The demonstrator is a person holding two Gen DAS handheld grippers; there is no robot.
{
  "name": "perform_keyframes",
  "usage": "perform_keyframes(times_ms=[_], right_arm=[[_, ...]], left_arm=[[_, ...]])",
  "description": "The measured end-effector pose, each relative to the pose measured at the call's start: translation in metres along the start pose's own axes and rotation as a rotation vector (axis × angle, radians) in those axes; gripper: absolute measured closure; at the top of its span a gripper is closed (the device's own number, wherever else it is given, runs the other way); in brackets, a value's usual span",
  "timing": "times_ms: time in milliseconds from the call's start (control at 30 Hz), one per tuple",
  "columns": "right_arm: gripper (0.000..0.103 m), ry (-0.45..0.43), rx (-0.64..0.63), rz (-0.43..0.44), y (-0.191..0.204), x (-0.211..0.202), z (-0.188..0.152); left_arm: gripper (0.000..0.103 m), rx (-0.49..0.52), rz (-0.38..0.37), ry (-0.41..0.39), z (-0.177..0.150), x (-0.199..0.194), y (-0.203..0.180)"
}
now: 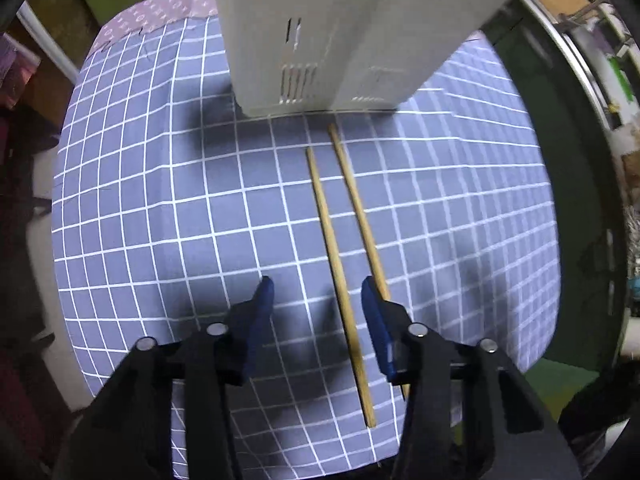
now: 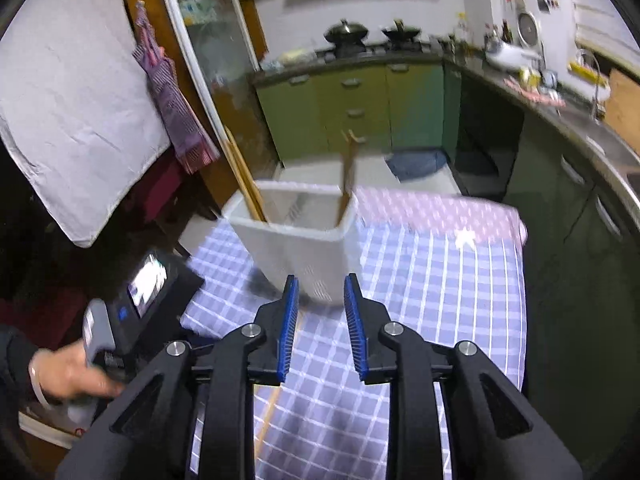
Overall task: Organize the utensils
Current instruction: 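Move the left tool down to the last two chopsticks and grasp one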
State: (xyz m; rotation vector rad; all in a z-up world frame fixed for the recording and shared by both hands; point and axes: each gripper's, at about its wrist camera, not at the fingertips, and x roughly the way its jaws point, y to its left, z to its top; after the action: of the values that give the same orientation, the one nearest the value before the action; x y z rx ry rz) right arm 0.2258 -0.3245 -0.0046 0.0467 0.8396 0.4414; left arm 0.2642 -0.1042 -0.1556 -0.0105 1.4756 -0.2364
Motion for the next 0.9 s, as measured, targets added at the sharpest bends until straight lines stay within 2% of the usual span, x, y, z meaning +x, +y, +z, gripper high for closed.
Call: perform_keyframes(times_ms=[33,267,367,433,533,833,867,900], right_arm=[[0.079,0.016,0.007,0.000,-0.005,0.003,-0.006],[0.079,0.138,0.032,0.009,-0.029,0.033,-0.053],[0.079,0.165,0.038,0.014,-0.034,0.041,-0.065],[0.079,0.178,0.040,0.019,-0.036,0.045,-0.067],[0.070,0.188,0.038,0.020,-0.039,0.047,-0.072],[0.069,0.219,0.038,0.015,-0.046,0.051,-0.081],[0.069,0.221,0.038,0.014,-0.047,0.051,-0.082],[0.070,0.224,0.039,0.013,-0.048,0.051,-0.083]], left_arm=[[0.072,-0.019,0.007,0.014,0.003,0.004,0.000],[0.073,-0.058,0.047,0.054,0.018,0.022,-0.010],[0.073,-0.069,0.076,0.075,0.023,0.029,-0.014],[0.074,-0.075,0.092,0.089,0.025,0.034,-0.016],[0.081,-0.078,0.109,0.107,0.026,0.041,-0.021],[0.084,-0.071,0.153,0.123,0.029,0.054,-0.029],[0.086,-0.072,0.156,0.123,0.027,0.055,-0.031],[0.093,-0.073,0.152,0.123,0.026,0.055,-0.030]])
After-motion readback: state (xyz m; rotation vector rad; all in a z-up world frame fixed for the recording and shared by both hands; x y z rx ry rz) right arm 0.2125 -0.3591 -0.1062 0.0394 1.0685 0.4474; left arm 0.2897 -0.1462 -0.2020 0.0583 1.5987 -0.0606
